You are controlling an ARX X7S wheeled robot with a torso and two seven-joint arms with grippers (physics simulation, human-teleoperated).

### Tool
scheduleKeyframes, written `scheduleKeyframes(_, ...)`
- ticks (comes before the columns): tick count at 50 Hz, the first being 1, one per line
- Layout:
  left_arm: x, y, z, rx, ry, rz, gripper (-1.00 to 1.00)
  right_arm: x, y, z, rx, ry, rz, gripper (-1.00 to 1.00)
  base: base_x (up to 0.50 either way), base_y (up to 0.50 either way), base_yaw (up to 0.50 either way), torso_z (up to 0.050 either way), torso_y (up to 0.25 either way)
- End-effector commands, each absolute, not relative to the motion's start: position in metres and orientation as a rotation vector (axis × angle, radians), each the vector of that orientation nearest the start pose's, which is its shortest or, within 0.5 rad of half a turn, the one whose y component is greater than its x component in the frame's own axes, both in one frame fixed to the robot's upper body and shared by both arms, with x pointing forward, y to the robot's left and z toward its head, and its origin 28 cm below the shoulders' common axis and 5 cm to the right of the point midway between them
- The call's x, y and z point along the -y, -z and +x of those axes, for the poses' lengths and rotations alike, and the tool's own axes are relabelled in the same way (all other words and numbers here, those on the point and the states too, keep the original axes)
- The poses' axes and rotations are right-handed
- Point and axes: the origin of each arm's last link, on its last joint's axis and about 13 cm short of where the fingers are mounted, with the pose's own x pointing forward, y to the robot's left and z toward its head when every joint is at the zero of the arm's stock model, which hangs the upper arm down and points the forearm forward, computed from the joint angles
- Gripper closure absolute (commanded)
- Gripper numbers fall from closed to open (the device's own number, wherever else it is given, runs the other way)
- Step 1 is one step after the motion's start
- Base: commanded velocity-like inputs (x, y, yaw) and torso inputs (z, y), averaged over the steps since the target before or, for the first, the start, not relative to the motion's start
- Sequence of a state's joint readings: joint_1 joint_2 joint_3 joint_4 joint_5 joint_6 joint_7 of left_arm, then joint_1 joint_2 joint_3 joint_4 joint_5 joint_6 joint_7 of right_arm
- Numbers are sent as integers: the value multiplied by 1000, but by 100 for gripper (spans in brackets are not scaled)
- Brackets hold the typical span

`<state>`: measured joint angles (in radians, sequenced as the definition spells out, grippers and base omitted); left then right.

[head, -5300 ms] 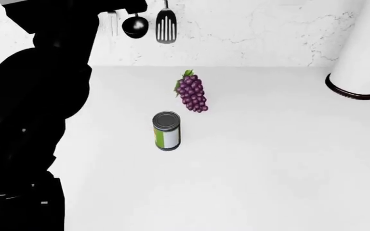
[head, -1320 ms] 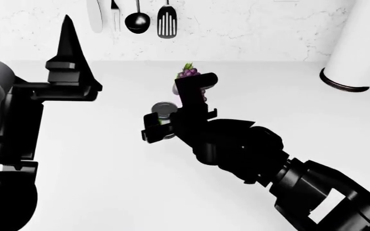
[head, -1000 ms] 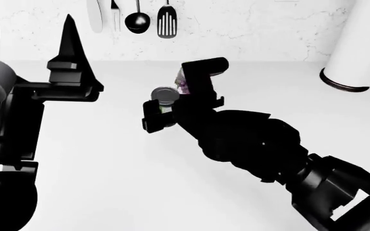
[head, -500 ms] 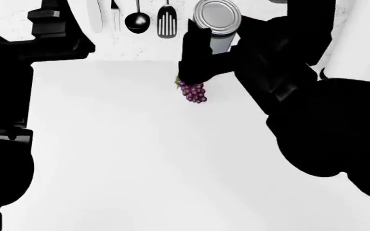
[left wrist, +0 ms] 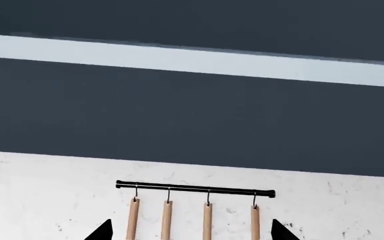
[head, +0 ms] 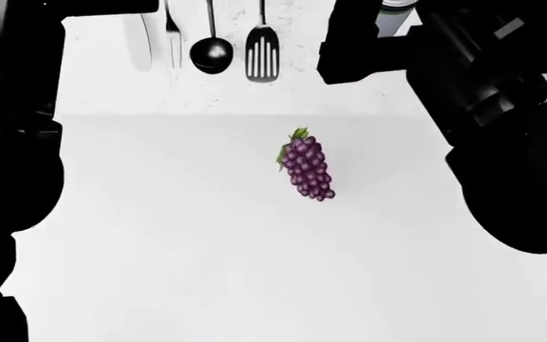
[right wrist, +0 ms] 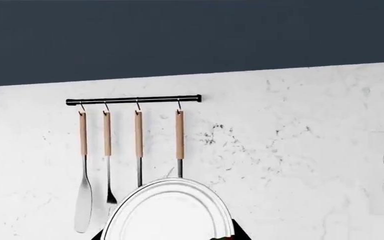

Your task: Pick the cans from the counter and place them in their designated side in the cabinet.

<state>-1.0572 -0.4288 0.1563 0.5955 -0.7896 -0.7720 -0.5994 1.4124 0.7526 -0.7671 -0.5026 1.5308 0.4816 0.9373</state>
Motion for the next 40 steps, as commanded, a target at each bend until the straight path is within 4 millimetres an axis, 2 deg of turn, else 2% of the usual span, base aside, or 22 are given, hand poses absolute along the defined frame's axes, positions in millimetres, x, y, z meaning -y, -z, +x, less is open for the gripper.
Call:
scheduleKeyframes(1, -211, -335, 257, 666, 50, -42, -100, 91, -339, 239, 327, -232, 59, 100, 500, 4, 0, 0, 0)
scheduleKeyframes(6, -212, -332, 256, 662, 50, -44, -100, 91, -339, 237, 335, -243, 72, 100, 500, 5, 0, 0, 3)
scheduleKeyframes(12, -212, -330, 254, 662, 52, -46, -100, 93, -349, 222, 356, -243, 67, 100, 0, 0, 0, 0, 0)
scheduleKeyframes(16, -213, -330, 252, 665, 53, -51, -100, 96, -359, 201, 405, -230, 39, 100, 0, 0, 0, 0, 0)
scheduleKeyframes(20, -214, -330, 248, 675, 55, -54, -100, 101, -369, 170, 465, -187, -7, 100, 0, 0, 0, 0, 2)
scheduleKeyframes(29, -213, -329, 245, 679, 65, -47, -100, 100, -381, 125, 514, -136, -13, 100, 0, 0, 0, 0, 0)
scheduleKeyframes(34, -213, -328, 245, 678, 65, -49, -100, 96, -386, 105, 550, -165, -7, 100, 0, 0, 0, 0, 0)
scheduleKeyframes(40, -213, -328, 244, 679, 65, -52, -100, 92, -387, 96, 569, -189, -16, 100, 0, 0, 0, 0, 0)
